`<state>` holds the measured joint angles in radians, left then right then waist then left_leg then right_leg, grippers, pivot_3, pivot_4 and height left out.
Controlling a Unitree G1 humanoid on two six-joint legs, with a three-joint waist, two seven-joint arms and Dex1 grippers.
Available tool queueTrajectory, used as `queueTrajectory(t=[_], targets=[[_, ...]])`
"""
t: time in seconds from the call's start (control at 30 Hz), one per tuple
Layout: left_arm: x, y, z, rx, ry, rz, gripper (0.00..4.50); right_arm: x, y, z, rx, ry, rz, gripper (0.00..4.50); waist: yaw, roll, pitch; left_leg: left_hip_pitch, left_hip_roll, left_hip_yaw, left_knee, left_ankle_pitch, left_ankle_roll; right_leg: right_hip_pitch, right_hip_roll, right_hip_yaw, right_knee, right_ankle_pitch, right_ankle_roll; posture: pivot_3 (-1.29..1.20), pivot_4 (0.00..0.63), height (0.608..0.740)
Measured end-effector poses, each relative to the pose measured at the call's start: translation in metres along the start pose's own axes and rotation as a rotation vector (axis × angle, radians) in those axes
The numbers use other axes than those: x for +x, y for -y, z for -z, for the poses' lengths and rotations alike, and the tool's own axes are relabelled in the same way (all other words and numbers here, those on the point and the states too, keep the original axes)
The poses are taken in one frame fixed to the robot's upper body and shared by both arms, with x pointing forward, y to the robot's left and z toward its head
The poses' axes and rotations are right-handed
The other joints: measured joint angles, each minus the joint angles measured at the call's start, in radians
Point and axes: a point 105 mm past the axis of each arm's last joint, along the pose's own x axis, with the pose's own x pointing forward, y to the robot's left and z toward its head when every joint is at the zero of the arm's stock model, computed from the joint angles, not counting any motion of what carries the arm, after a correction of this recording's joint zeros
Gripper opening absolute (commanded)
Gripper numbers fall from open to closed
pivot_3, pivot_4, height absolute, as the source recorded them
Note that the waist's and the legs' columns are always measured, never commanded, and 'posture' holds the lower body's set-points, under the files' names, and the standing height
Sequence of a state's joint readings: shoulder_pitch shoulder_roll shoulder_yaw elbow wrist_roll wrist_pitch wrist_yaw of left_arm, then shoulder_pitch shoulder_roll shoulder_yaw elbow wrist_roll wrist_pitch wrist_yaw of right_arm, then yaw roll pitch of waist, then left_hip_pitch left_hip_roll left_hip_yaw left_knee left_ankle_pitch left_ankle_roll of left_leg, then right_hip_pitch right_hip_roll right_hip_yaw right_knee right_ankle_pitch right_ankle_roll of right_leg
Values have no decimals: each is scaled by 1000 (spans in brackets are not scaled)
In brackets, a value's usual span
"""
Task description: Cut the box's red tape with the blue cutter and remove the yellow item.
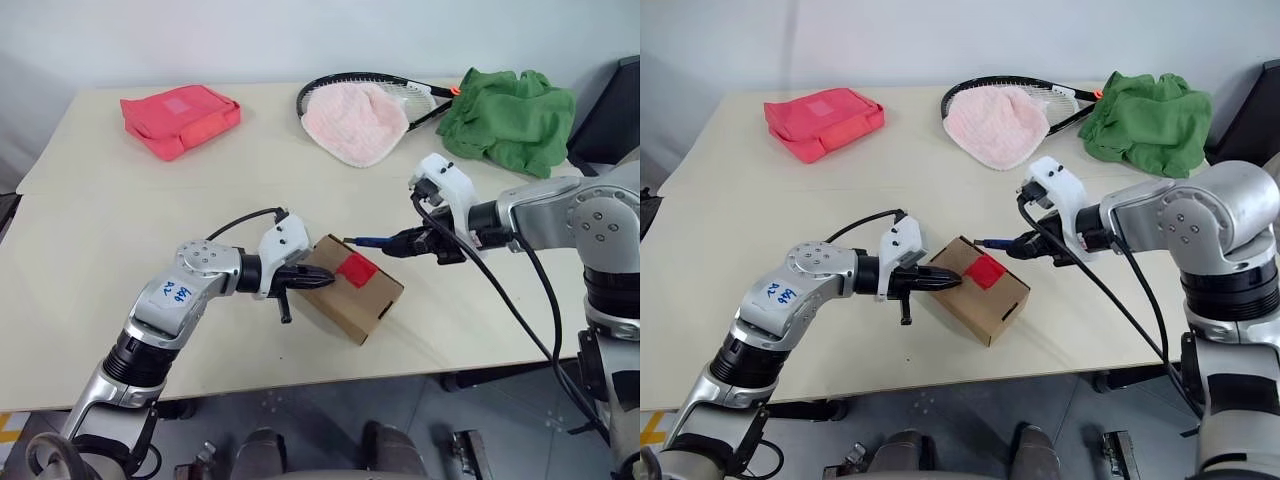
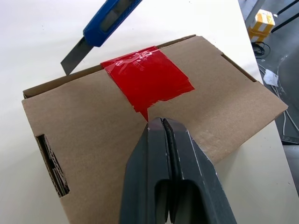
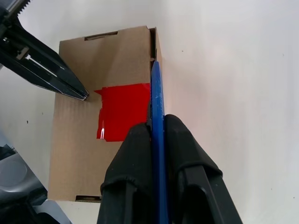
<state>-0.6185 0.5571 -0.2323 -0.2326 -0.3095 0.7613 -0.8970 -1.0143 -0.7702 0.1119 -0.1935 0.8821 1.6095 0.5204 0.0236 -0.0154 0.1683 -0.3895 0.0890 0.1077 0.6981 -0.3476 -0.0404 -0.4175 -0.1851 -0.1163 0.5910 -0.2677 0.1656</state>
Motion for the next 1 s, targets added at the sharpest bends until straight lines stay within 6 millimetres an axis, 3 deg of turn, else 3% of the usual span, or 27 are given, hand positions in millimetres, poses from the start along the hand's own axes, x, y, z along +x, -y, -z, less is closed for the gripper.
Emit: queueTrajectory(t=[0.63, 1.0], targets=[[1, 1, 0, 3, -1, 3, 20, -2, 1, 11, -53, -71, 35, 122, 2, 0, 0, 0, 0, 0, 0, 0, 0, 0, 0, 0, 0, 0, 0, 0, 150, 740], [5, 1, -1, -2, -15, 12, 20, -5, -2, 9, -99, -151, 45, 122, 4, 0, 0, 1, 0, 0, 0, 0, 0, 1, 0, 0, 0, 0, 0, 0, 150, 740]])
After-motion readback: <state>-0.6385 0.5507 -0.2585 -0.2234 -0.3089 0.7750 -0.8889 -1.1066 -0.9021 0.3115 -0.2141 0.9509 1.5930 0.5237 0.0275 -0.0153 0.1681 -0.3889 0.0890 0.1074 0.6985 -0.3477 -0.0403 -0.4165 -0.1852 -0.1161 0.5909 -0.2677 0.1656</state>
